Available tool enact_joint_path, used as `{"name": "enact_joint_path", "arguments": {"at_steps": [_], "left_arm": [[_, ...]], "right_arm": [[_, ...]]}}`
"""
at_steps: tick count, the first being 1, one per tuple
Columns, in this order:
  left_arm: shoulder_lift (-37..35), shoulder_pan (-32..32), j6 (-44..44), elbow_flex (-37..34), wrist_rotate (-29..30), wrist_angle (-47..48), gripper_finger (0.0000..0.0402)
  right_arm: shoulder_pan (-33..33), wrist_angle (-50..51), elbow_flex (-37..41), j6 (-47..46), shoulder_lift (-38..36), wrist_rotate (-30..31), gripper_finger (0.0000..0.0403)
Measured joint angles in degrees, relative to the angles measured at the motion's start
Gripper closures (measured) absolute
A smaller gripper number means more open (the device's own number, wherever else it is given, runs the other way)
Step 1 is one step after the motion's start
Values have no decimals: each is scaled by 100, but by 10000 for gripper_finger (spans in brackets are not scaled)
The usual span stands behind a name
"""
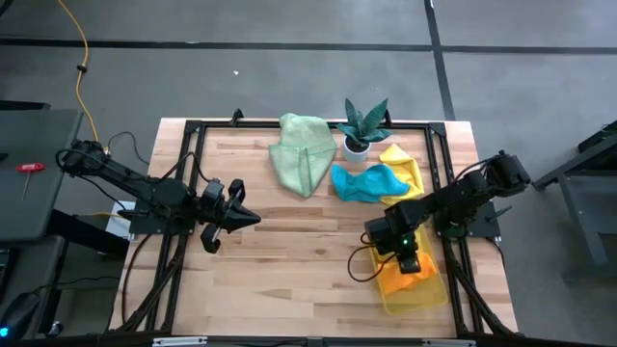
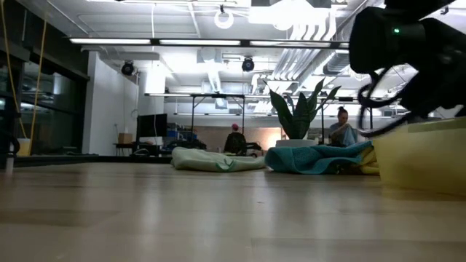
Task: Fold microfiber towels
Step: Put the orange microfiber cloth into the yellow bin
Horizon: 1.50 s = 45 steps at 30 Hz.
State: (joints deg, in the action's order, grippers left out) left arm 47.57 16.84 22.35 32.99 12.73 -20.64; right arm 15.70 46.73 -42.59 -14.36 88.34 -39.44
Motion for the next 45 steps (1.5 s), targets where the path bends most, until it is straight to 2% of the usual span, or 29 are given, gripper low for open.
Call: {"name": "enact_joint_path", "arguments": {"at_steps": [4, 9, 11, 14, 15, 18, 25, 29, 33, 36, 38, 40, 43, 45], "left_arm": [[0, 0, 4, 0, 13, 0, 402], [2, 0, 7, -2, 6, 30, 401], [2, 2, 12, -2, -3, 31, 402], [2, 2, 21, -2, -79, 30, 402], [1, 2, 23, -2, -137, 31, 402], [2, 2, 113, -2, -302, 31, 402], [2, 2, 154, -2, -373, 50, 402], [2, 2, 173, -2, -372, 41, 402], [1, 2, 168, -2, -367, 31, 402], [2, 2, 166, -2, -367, 44, 401], [2, 2, 168, -2, -363, 66, 402], [2, 2, 168, -2, -364, 73, 402], [2, 2, 171, -2, -365, 72, 401], [2, 2, 266, -2, -365, 72, 401]], "right_arm": [[-10, 65, -157, 91, -65, -71, 403], [48, 1030, -712, 1193, -387, -824, 403], [57, 1602, -1049, 1783, -573, -1636, 403], [44, 1792, -1583, 2462, -934, -3431, 403], [44, 1758, -1717, 2729, -1026, -3568, 403], [-57, 1464, -1656, 2945, -1037, -3138, 403], [-507, -226, -137, 2275, -429, -2042, 403], [-717, 71, 327, 1882, -322, -1757, 403], [-743, 981, 228, 1895, -447, -1754, 403], [-750, 1385, 208, 1383, -444, -1414, 403], [-783, 1334, 210, 1027, -444, -1434, 403], [-794, 1168, 210, 801, -444, -1721, 403], [-748, 935, 117, 1017, -446, -2073, 403], [-640, 1201, -151, 1394, -467, -2452, 403]]}}
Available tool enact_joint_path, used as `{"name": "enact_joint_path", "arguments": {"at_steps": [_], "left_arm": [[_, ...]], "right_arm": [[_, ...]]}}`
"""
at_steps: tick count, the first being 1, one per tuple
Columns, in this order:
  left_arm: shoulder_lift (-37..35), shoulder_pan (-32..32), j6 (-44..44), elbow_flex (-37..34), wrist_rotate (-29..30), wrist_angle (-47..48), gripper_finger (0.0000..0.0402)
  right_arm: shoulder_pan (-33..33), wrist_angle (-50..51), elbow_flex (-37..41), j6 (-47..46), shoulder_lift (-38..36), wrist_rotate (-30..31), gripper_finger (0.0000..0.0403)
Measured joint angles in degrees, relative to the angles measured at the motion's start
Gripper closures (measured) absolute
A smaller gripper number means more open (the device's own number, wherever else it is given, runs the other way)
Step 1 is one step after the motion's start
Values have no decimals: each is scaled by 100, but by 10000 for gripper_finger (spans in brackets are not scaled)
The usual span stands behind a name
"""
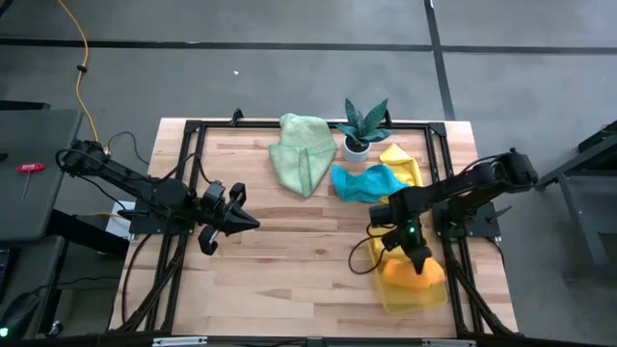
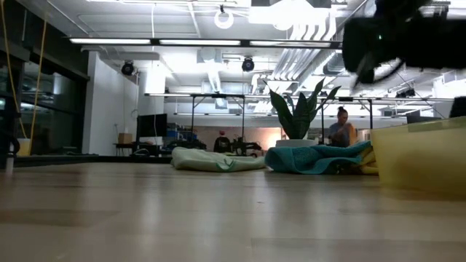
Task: Fold microfiber towels
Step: Put the orange microfiber cloth into the yellow bin
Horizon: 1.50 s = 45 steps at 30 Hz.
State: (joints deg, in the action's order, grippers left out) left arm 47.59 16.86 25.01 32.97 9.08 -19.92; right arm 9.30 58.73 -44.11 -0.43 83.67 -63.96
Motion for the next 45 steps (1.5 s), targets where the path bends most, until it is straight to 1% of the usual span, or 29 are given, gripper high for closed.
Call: {"name": "enact_joint_path", "arguments": {"at_steps": [2, 4, 6, 7, 8, 9, 10, 11, 13, 14, 16, 18, 20, 22, 23, 25, 26, 29, 30, 31, 33, 34, 35, 38, 41, 43, 45], "left_arm": [[0, -2, 85, 0, -48, 18, 402], [0, -2, 156, 0, -180, 38, 402], [0, -2, 235, 0, -326, 81, 401], [0, -2, 294, 0, -377, 92, 402], [0, -2, 345, 0, -423, 92, 401], [0, 0, 379, 0, -459, 88, 402], [0, 0, 385, 0, -477, 90, 402], [0, 0, 383, 0, -495, 96, 401], [-2, 0, 385, 0, -500, 90, 402], [-1, 0, 389, 0, -498, 93, 402], [-1, 0, 390, 0, -499, 89, 402], [0, -2, 431, 0, -501, 90, 402], [0, -2, 483, 0, -501, 86, 401], [0, -2, 485, 0, -501, 87, 402], [0, -2, 485, 0, -501, 87, 401], [0, -2, 484, 0, -501, 85, 402], [-2, -2, 487, 0, -503, 90, 402], [0, -2, 503, 0, -505, 87, 402], [0, -2, 505, 0, -506, 88, 401], [0, 1, 514, 0, -510, 92, 402], [-1, 2, 593, 0, -519, 97, 402], [-2, 2, 624, 0, -532, 111, 402], [0, 2, 636, 0, -574, 132, 402], [-2, 2, 636, 0, -652, 129, 402], [0, 2, 636, 0, -655, 127, 401], [0, 2, 636, 0, -654, 128, 401], [-1, 2, 636, 0, -656, 129, 401]], "right_arm": [[178, 664, -434, 439, -78, -441, 403], [389, 1235, -981, 1206, -146, -1021, 403], [570, 1277, -1467, 1972, -183, -1169, 403], [627, 1050, -1556, 2229, -182, -1164, 403], [634, 705, -1522, 2211, -143, -1044, 403], [597, 289, -1350, 1934, -67, -756, 403], [499, -56, -1073, 1616, 35, -448, 403], [369, -332, -720, 1307, 167, -268, 403], [136, -721, -131, 935, 346, -101, 403], [63, -823, 97, 929, 381, 11, 403], [4, -723, 479, 978, 463, 401, 403], [11, -658, 719, 773, 477, 609, 403], [69, -568, 773, 672, 473, 592, 403], [157, -347, 641, 668, 475, 489, 403], [197, -296, 485, 679, 475, 366, 403], [279, -147, 110, 826, 453, -153, 403], [333, -43, -94, 906, 418, -525, 403], [542, 37, -781, 1121, 304, -1943, 403], [598, 58, -963, 1300, 284, -2138, 403], [645, 24, -1071, 1422, 278, -2006, 403], [642, -259, -1016, 1352, 326, -1118, 403], [576, -496, -853, 1128, 386, -748, 403], [491, -726, -620, 847, 440, -505, 403], [199, -1130, 177, 214, 643, -161, 403], [16, -1089, 784, -135, 756, 227, 403], [-34, -1070, 1042, -552, 755, 382, 403], [-65, -957, 1122, -970, 748, 368, 403]]}}
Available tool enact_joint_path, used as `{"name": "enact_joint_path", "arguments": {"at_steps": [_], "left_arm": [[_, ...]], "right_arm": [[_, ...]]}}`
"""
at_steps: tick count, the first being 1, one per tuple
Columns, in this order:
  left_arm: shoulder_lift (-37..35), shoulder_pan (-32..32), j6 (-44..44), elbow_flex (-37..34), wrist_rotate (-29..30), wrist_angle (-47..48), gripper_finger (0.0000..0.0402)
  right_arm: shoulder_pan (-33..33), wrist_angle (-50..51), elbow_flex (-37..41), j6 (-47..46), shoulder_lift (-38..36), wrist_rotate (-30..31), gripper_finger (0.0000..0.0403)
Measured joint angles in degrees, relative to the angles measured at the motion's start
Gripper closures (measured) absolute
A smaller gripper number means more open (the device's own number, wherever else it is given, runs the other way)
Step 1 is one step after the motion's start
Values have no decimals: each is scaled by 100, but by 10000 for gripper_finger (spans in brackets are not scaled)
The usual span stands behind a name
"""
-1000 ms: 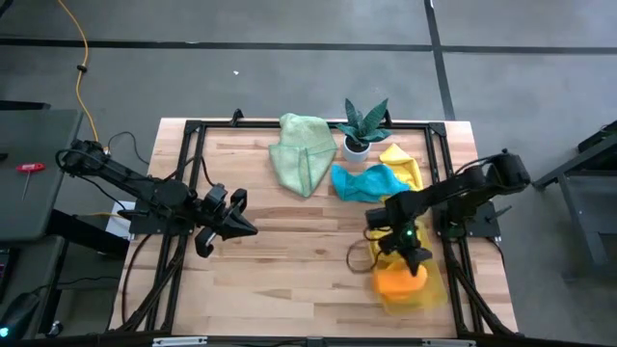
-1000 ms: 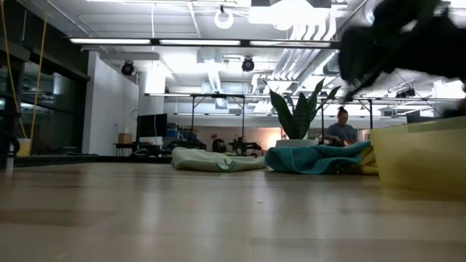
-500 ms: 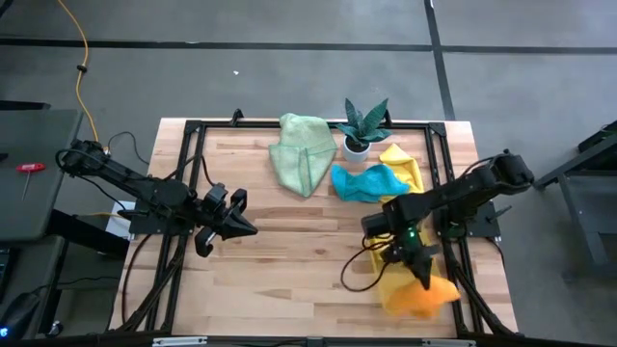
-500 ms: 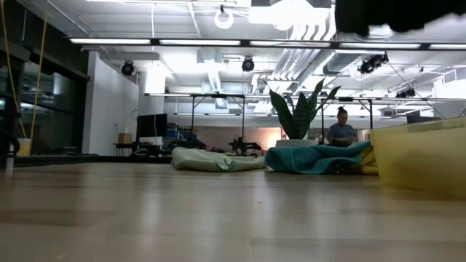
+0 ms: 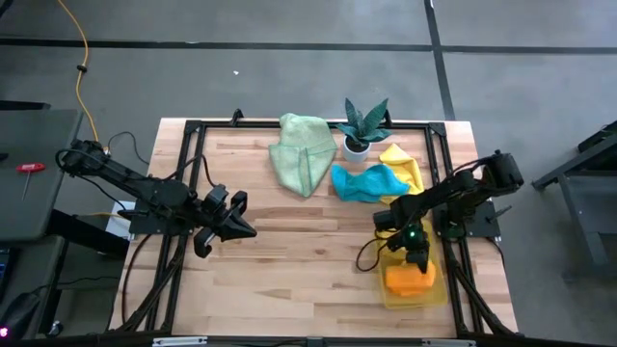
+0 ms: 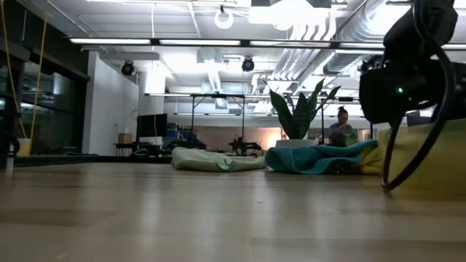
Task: Fold microfiber towels
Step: Put the orange microfiber cloth into the yellow bin
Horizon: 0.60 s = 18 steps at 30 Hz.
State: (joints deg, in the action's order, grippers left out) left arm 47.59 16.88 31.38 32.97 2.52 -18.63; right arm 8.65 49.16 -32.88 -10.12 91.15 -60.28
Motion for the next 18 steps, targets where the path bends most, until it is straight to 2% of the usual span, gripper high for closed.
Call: {"name": "enact_joint_path", "arguments": {"at_steps": [2, 7, 9, 12, 16, 18], "left_arm": [[-2, 0, -1, 0, 1, -1, 402], [1, 0, -1, 0, -2, 62, 402], [1, 0, 2, 0, -31, 68, 401], [1, 0, 77, 0, -89, 82, 402], [-2, 0, 221, 0, -103, 110, 401], [-1, 0, 303, 0, -174, 136, 402]], "right_arm": [[37, 314, -126, -5, -69, -251, 403], [332, 1252, -1143, 1898, -399, -1356, 403], [423, 1256, -1496, 2152, -464, -1642, 403], [446, 723, -1444, 1657, -396, -1458, 403], [262, -544, -639, 383, -185, -1136, 403], [184, -884, -247, -238, -102, -747, 403]]}}
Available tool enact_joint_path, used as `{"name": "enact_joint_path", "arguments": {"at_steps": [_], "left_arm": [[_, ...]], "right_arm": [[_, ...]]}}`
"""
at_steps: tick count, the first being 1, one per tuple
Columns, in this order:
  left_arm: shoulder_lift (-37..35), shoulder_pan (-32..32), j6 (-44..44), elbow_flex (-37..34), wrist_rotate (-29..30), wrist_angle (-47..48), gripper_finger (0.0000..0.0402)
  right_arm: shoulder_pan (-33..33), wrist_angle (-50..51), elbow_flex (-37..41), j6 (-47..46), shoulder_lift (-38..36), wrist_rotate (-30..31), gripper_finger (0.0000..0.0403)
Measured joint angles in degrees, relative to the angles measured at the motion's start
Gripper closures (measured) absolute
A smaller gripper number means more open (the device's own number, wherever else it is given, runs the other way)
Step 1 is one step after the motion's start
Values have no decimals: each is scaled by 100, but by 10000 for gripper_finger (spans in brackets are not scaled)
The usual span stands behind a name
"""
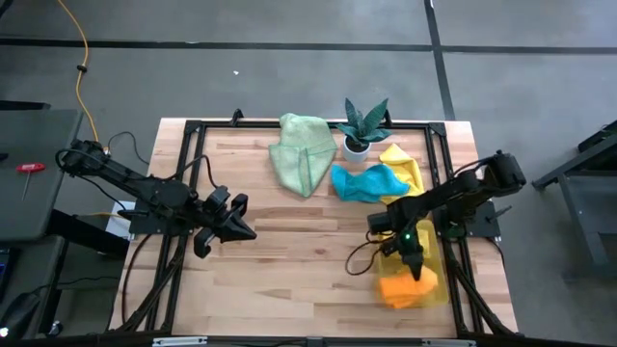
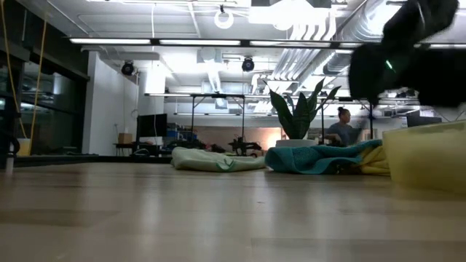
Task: Fold microfiber towels
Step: Put the orange microfiber cloth into the yellow bin
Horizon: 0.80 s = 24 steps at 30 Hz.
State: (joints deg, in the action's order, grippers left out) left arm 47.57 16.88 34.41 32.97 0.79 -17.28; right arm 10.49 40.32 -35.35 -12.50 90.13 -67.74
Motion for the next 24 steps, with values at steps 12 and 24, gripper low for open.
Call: {"name": "enact_joint_path", "arguments": {"at_steps": [12, 24], "left_arm": [[2, 2, 159, 0, -167, -6, 402], [2, 2, 250, 0, -226, 169, 402]], "right_arm": [[-538, -467, 230, -1726, -79, 1743, 403], [-563, 148, -245, -2070, -551, 2593, 403]]}}
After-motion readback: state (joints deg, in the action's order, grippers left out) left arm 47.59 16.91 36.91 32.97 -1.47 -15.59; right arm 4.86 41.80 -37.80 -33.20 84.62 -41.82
